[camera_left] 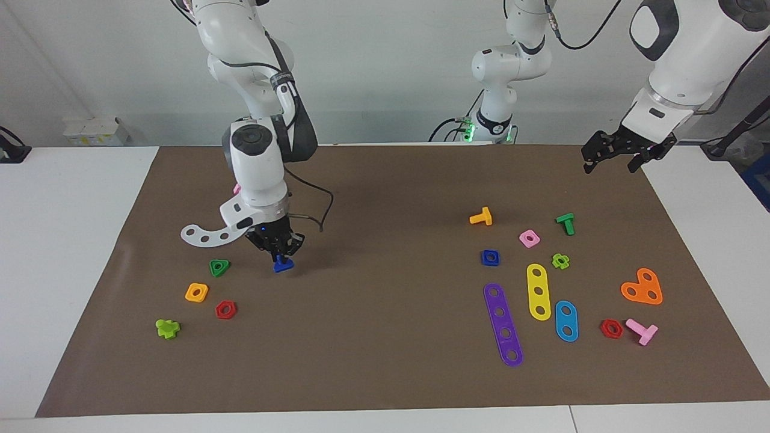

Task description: Unscrew and place screws in storage area

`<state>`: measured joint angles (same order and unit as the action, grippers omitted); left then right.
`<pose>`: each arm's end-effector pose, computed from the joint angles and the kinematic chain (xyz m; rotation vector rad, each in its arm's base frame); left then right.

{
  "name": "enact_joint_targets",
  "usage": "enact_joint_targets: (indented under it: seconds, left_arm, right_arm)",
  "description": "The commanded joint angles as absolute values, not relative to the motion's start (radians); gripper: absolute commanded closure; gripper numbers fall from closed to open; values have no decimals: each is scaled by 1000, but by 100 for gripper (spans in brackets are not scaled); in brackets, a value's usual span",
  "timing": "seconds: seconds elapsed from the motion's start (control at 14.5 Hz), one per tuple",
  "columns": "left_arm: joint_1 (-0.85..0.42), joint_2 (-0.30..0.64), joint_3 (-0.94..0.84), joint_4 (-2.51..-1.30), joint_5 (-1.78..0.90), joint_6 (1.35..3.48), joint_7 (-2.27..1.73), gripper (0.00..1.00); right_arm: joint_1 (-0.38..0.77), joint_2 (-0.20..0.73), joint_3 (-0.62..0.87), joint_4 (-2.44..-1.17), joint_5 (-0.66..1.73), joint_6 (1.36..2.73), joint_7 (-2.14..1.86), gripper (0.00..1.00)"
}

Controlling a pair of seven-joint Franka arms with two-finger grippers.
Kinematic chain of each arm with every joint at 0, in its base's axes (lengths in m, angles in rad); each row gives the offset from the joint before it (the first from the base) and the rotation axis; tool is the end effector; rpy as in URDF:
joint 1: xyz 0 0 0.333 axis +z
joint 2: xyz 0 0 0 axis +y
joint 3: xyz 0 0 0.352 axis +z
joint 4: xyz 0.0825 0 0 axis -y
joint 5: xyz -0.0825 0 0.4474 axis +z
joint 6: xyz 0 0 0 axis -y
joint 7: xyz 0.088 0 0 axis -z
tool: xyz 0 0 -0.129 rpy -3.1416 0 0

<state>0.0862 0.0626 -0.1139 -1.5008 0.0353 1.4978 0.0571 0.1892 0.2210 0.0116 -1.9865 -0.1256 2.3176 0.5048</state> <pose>0.6303 -0.0104 0.6308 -3.1100 0.1297 0.1021 0.6557 0.1288 0.3404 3.0647 -0.3449 0.2098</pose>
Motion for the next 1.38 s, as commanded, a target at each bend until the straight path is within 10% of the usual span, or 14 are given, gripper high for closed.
enact_joint_targets:
  seconds: [0.0, 0.83, 0.97, 1.1, 1.31]
  left_arm:
    - [87, 32, -112, -1539, 48, 1522, 60, 0]
    - [98, 45, -100, -1502, 25, 1534, 58, 0]
    - [98, 44, -100, -1502, 25, 1536, 58, 0]
    - [98, 44, -100, -1502, 25, 1539, 60, 0]
    - [97, 44, -100, -1502, 25, 1543, 58, 0]
  right_arm:
    - [126, 193, 26, -2034, -143, 2335, 433, 100]
    - [61, 216, 28, -2111, -104, 2430, 347, 96]
    - [61, 216, 26, -2111, -104, 2428, 347, 31]
    - [61, 206, 26, -2102, -104, 2421, 348, 7]
    - [60, 164, 26, -2077, -104, 2376, 345, 1]
